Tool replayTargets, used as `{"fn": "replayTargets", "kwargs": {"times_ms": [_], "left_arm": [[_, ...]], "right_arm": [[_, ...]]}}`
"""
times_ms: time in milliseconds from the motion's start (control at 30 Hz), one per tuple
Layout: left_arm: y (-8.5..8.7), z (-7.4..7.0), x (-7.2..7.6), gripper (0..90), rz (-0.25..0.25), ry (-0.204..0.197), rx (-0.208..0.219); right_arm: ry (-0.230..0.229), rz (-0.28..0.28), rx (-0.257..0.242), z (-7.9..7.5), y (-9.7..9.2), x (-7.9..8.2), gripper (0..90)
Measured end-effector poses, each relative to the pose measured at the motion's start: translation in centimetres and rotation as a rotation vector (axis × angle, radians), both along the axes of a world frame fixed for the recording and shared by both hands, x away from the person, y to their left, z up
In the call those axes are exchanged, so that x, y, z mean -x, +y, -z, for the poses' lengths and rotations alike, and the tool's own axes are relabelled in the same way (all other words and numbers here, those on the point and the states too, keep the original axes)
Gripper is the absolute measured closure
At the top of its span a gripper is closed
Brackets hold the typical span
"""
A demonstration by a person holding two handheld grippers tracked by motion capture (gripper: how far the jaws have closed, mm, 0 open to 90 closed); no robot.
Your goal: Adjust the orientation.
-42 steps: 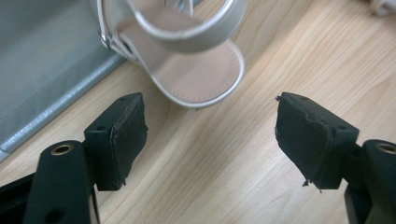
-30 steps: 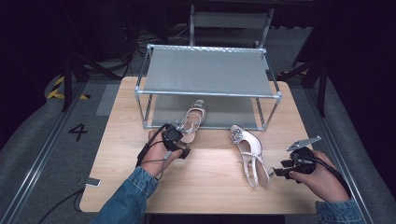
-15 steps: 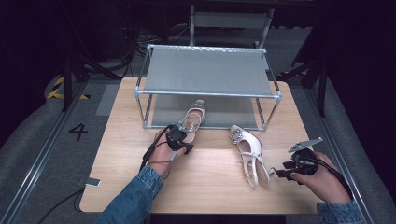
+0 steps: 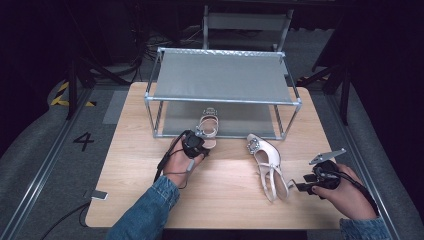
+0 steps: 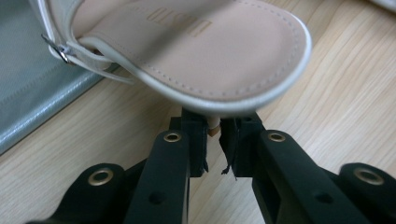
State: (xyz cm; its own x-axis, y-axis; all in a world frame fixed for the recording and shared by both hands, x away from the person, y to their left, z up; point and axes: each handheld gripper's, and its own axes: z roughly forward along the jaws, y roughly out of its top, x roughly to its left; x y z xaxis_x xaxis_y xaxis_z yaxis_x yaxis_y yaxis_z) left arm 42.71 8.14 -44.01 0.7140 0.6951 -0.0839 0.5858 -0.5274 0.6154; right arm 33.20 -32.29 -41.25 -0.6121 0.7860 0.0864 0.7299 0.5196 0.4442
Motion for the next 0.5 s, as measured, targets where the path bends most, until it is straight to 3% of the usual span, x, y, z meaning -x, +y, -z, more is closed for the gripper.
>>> {"fn": "replayTargets", "kwargs": {"times_ms": [200, 500], "left_arm": [[-0.9, -0.8, -0.9, 80.4, -0.002, 0.028, 0.026], [-1.8, -1.5, -3.2, 80.6, -0.043, -0.033, 0.036]], "right_arm": [[-0.003, -0.005, 0.016, 0.0, -0.1, -0.1, 50.8], [0.001, 0.006, 0.01, 0.1, -0.4, 0.3, 50.8]]}}
